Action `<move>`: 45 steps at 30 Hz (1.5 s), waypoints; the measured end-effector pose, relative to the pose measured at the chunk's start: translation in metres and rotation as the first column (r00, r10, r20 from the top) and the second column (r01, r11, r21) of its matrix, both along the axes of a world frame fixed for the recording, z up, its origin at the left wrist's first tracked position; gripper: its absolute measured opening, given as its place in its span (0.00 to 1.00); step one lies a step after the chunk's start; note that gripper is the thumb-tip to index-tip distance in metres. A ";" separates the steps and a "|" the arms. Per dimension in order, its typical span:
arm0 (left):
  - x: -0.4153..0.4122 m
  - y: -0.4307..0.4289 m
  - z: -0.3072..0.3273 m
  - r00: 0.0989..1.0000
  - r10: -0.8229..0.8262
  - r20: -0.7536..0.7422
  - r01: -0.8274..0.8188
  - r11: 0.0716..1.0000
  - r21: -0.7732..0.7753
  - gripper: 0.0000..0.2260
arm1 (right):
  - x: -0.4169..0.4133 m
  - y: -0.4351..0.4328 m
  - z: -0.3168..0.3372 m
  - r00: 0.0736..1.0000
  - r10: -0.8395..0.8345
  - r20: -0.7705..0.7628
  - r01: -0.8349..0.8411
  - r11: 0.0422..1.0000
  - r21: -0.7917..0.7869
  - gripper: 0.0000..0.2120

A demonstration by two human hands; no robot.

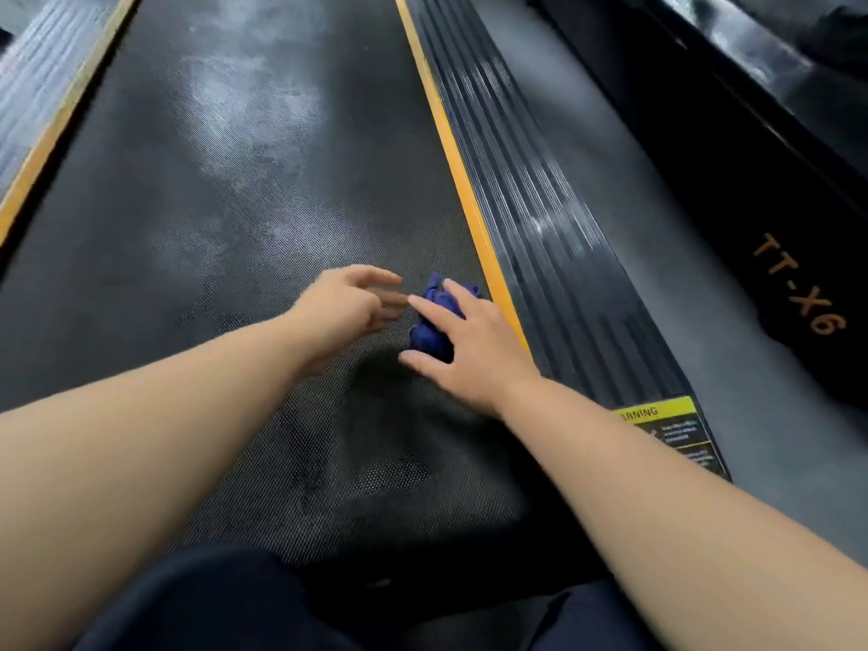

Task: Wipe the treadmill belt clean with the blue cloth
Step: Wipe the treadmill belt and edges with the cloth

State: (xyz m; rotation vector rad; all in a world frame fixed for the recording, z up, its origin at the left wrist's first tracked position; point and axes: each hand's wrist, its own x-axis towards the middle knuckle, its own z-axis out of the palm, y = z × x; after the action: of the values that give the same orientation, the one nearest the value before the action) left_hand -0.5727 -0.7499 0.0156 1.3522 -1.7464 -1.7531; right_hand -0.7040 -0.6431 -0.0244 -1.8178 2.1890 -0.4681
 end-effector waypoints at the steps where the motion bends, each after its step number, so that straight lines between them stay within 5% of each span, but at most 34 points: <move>1: 0.010 -0.008 -0.004 0.990 0.005 0.139 0.018 0.986 -0.165 0.18 | 0.001 -0.008 0.001 0.997 0.013 -0.075 -0.009 0.999 0.052 0.24; 4: 0.038 -0.022 -0.014 0.776 0.006 0.631 0.378 0.796 -0.473 0.22 | -0.011 -0.024 0.008 0.981 0.026 -0.194 -0.009 0.996 0.088 0.15; 6: 0.053 -0.026 -0.020 0.607 -0.015 0.795 0.543 0.738 -0.400 0.36 | -0.024 -0.029 0.011 0.977 -0.038 -0.210 0.059 0.994 0.097 0.15; 9: 0.078 -0.038 -0.024 0.505 -0.007 0.863 0.486 0.829 -0.278 0.50 | -0.021 -0.038 0.012 0.967 -0.114 -0.228 0.144 0.982 0.122 0.19; 12: 0.101 -0.049 -0.028 0.479 -0.046 0.877 0.457 0.866 -0.204 0.56 | 0.003 -0.026 0.004 0.965 -0.208 -0.158 0.226 0.968 0.107 0.19; 16: 0.111 -0.045 -0.033 0.465 -0.067 0.883 0.507 0.837 -0.204 0.55 | 0.031 0.001 0.000 0.999 -0.026 0.032 0.025 0.999 0.027 0.26; 18: 0.113 -0.045 -0.033 0.457 -0.075 0.886 0.530 0.823 -0.203 0.55 | 0.026 -0.004 0.001 1.000 -0.005 0.006 0.005 0.999 0.045 0.25; 22: 0.121 -0.051 -0.030 0.432 -0.124 0.893 0.568 0.807 -0.162 0.51 | 0.015 -0.028 -0.015 0.957 -0.219 -0.189 0.220 0.975 -0.017 0.19; 26: 0.120 -0.052 -0.030 0.383 -0.128 0.915 0.604 0.784 -0.144 0.48 | 0.035 -0.050 -0.022 0.894 -0.416 0.164 0.434 0.896 -0.095 0.17; 29: 0.118 -0.052 -0.029 0.314 -0.098 0.944 0.661 0.737 -0.143 0.47 | 0.074 -0.035 -0.023 0.965 -0.206 0.164 0.239 0.946 -0.218 0.19; 33: 0.126 -0.059 -0.023 0.283 -0.131 0.950 0.722 0.681 -0.121 0.45 | 0.067 -0.039 -0.015 0.989 0.134 0.057 -0.124 0.981 -0.147 0.17; 37: 0.152 -0.080 -0.008 0.406 -0.174 0.897 0.695 0.696 -0.180 0.45 | 0.010 -0.075 -0.016 0.941 -0.319 0.115 0.335 0.926 -0.173 0.14; 39: 0.169 -0.088 -0.005 0.398 -0.128 0.908 0.682 0.704 -0.200 0.47 | 0.029 -0.082 -0.020 0.902 -0.411 0.135 0.430 0.884 -0.184 0.17; 42: 0.189 -0.090 -0.014 0.357 -0.153 0.921 0.664 0.736 -0.135 0.52 | 0.105 -0.074 -0.029 0.974 -0.112 0.197 0.164 0.948 -0.272 0.21; 45: 0.199 -0.090 -0.020 0.442 -0.184 0.878 0.639 0.751 -0.165 0.54 | 0.137 -0.060 -0.031 0.973 0.189 0.131 -0.156 0.962 -0.226 0.17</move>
State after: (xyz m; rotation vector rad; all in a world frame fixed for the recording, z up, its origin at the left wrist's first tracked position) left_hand -0.3736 -0.8402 -0.0043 1.7087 -3.0260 -0.6111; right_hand -0.5670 -0.7026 -0.0558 -1.9883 1.9208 -0.8023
